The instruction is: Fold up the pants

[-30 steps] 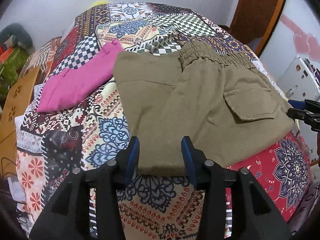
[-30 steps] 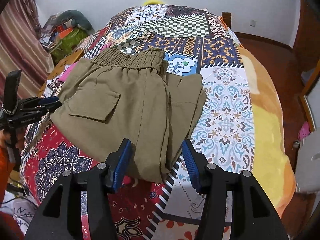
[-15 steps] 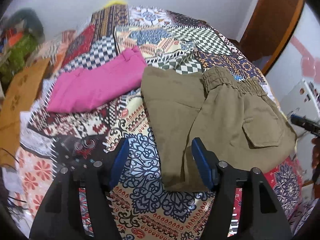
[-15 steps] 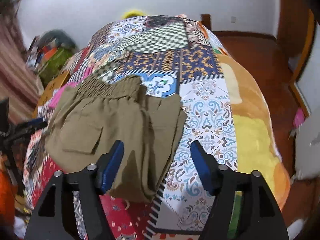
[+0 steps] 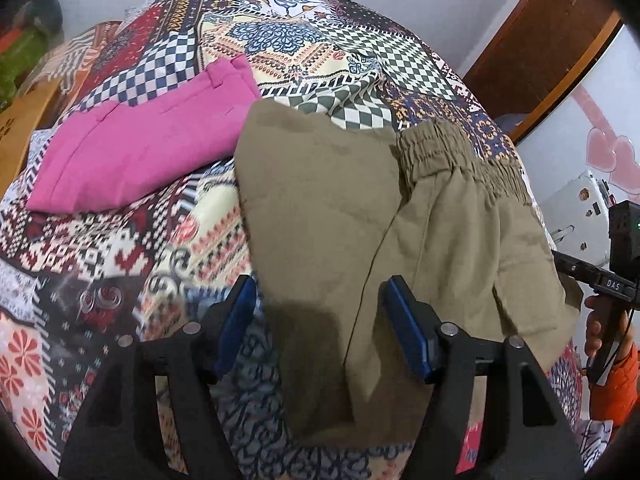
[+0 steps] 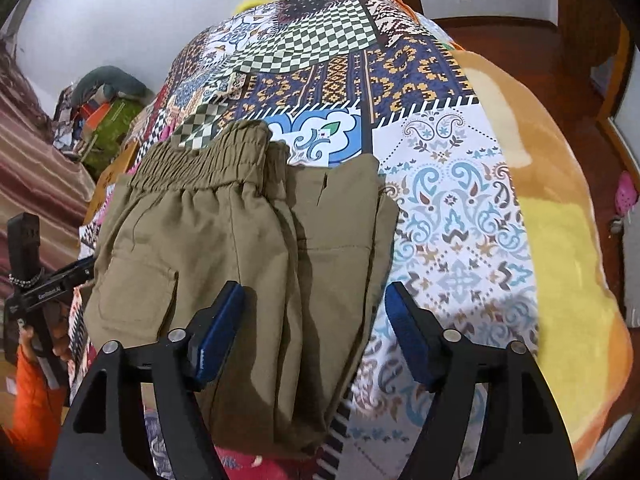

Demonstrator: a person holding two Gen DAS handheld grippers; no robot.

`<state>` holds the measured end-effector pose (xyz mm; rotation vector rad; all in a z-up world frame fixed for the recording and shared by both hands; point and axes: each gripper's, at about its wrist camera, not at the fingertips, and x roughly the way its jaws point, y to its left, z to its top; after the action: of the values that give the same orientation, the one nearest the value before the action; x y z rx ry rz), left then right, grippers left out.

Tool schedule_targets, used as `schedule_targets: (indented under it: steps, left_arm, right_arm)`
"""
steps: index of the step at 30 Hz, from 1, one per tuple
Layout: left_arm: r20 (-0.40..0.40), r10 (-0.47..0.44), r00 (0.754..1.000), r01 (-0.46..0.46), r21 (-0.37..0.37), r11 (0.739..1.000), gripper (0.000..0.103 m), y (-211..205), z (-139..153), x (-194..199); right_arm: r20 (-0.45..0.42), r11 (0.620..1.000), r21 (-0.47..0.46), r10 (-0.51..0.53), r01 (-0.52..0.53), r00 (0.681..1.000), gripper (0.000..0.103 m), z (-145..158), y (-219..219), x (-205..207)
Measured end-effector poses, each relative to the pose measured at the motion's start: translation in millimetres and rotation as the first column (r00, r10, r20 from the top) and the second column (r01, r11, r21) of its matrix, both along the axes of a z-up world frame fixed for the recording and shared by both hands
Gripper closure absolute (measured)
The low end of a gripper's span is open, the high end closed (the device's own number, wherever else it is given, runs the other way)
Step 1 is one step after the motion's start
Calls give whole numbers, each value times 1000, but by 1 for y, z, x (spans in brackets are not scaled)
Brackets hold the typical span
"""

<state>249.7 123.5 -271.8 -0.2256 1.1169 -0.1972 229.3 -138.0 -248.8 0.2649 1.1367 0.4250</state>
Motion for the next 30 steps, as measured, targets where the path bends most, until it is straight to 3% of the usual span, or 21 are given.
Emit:
schedule_targets:
  steps: [6,17,22,30]
  left_arm:
    - [6,-10,1000,10,-19,1000,36,-7,-3,18]
    - [-2,-48,999,47,-135,990,36,-9,1,-1]
    - [1,-56,998,56,-134,989,36,-14,4,-7]
    - [-10,-85,996,83,-126,988,38,-24,2,10]
  right_arm:
    - [-36,998,58,-4,6,999,23,-11,-1,18]
    - [-56,993,104,63,-57,996,22,-11,-8,-1]
    - [-60,990,122,76,-68,995,22,-12,-5,-5]
    - [-32,991,110,79,-75,996,25,-16,5,21]
